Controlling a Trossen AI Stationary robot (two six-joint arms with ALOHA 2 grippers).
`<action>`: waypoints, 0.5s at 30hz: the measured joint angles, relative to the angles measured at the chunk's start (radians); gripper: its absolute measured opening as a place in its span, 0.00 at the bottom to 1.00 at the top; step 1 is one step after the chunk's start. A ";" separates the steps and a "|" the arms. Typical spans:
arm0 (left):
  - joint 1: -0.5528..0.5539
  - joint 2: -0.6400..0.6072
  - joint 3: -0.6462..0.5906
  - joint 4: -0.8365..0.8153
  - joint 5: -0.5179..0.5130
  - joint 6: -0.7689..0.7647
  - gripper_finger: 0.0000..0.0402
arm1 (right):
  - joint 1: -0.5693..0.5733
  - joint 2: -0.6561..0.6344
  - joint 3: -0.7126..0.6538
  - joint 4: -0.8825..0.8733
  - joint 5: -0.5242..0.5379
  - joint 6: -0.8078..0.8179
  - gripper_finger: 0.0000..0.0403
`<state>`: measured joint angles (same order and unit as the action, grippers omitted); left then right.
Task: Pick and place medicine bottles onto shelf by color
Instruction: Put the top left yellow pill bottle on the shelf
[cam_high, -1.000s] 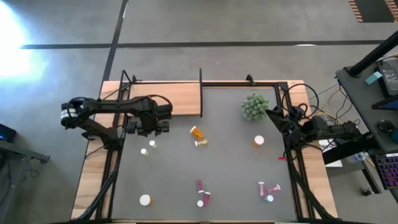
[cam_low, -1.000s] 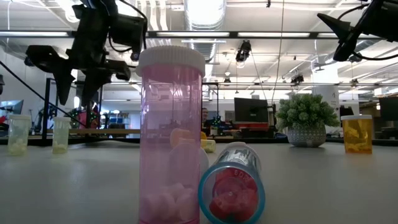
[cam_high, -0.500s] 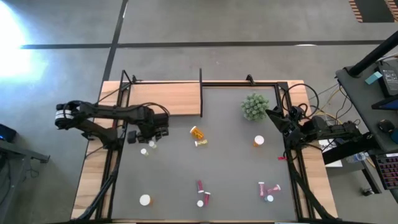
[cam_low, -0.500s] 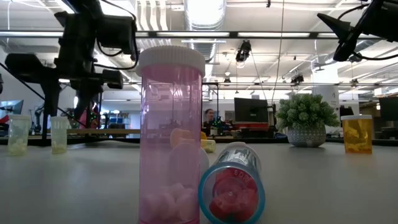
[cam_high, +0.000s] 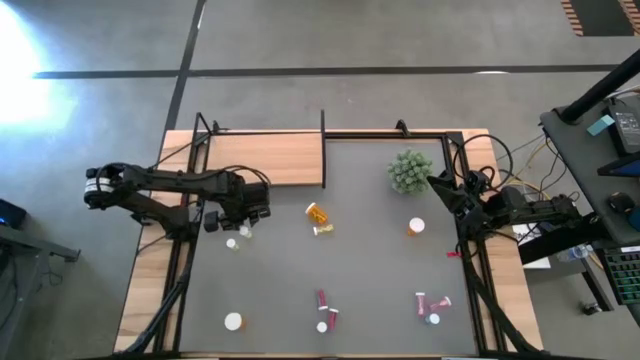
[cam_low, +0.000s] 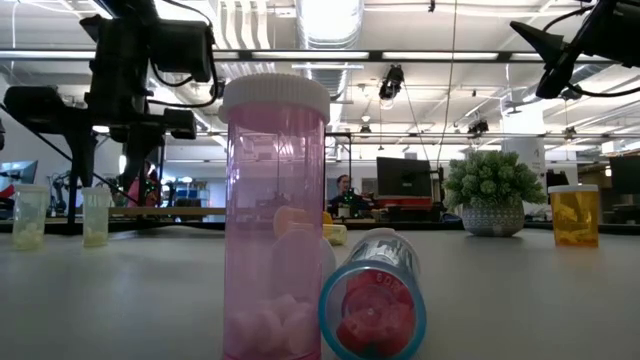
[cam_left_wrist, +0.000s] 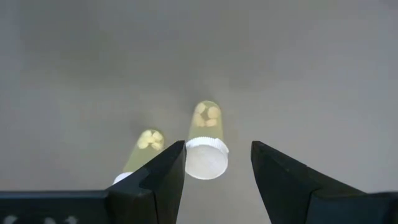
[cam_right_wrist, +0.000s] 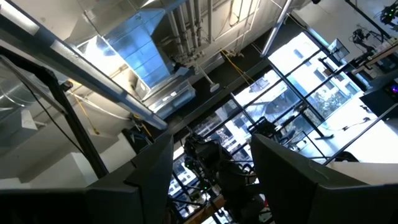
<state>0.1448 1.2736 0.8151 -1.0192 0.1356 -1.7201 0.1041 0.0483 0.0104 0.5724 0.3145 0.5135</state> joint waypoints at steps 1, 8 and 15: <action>0.000 0.000 0.001 -0.001 -0.001 0.002 0.42 | 0.000 0.000 0.000 0.000 0.000 0.000 0.51; 0.000 -0.002 0.011 -0.002 -0.003 0.006 0.42 | 0.000 0.000 0.000 0.000 0.000 0.000 0.51; 0.000 -0.019 0.014 -0.013 0.008 0.006 0.42 | 0.000 0.000 0.000 0.000 0.000 0.000 0.51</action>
<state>0.1448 1.2542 0.8295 -1.0323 0.1436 -1.7145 0.1042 0.0486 0.0102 0.5724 0.3146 0.5134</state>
